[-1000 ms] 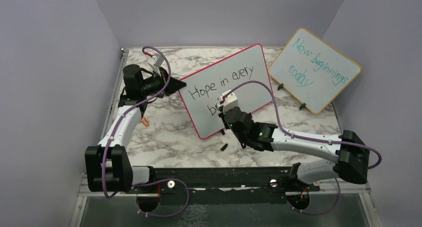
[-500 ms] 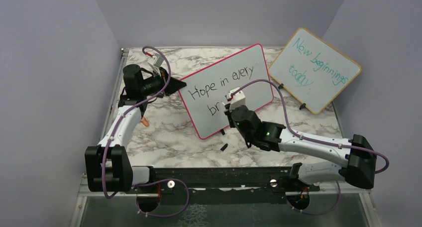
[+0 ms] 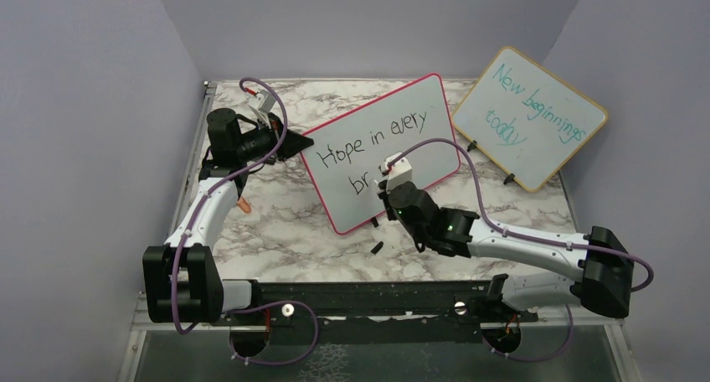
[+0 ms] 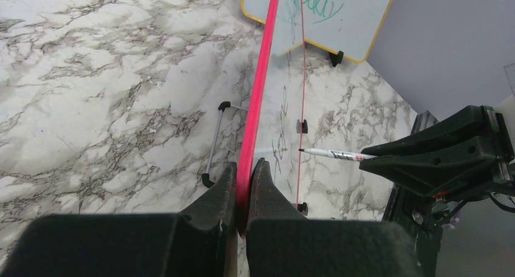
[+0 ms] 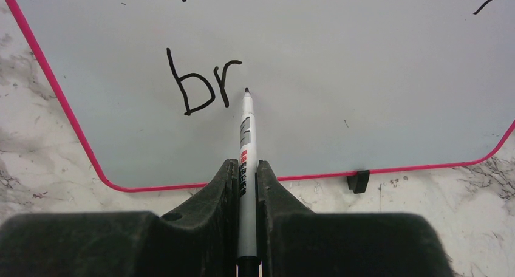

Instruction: Write a sentence on the whiteboard

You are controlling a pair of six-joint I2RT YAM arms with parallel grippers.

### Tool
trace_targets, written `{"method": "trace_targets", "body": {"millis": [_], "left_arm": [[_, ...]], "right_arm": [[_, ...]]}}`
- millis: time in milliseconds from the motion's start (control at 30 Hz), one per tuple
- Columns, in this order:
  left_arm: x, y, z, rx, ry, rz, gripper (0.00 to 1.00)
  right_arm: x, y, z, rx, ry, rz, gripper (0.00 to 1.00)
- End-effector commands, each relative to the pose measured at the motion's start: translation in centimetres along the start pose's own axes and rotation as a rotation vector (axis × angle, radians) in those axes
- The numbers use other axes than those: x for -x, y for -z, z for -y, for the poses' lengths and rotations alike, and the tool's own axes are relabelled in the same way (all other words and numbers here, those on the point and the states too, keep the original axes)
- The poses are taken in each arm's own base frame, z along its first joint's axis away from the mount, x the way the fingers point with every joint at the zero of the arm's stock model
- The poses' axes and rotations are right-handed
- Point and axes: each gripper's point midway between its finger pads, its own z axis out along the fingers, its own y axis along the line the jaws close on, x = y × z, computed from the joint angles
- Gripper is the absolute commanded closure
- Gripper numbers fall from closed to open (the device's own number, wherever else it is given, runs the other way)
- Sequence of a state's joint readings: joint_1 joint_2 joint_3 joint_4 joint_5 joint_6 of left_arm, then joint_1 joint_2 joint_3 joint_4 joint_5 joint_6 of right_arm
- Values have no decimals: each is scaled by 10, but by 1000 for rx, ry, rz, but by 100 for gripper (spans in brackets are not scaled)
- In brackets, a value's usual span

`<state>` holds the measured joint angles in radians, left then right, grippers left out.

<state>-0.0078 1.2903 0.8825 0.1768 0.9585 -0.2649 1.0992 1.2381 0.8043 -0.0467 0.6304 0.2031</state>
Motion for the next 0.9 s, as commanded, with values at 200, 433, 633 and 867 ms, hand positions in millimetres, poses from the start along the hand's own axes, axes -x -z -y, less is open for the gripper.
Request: {"method": "trace_targets", "body": {"millis": [200, 433, 633, 867], "left_arm": [[-41, -1, -42, 162, 12, -91, 100], [-41, -1, -43, 162, 12, -91, 100], [-42, -1, -43, 162, 14, -92, 100], [-42, -1, -43, 162, 12, -92, 100]], "right_arm": [[-2, -6, -3, 4, -28, 4, 99], [-5, -8, 2, -13, -24, -2, 99], [-5, -12, 1, -10, -42, 9, 99], [-8, -14, 4, -14, -45, 2, 99]]}}
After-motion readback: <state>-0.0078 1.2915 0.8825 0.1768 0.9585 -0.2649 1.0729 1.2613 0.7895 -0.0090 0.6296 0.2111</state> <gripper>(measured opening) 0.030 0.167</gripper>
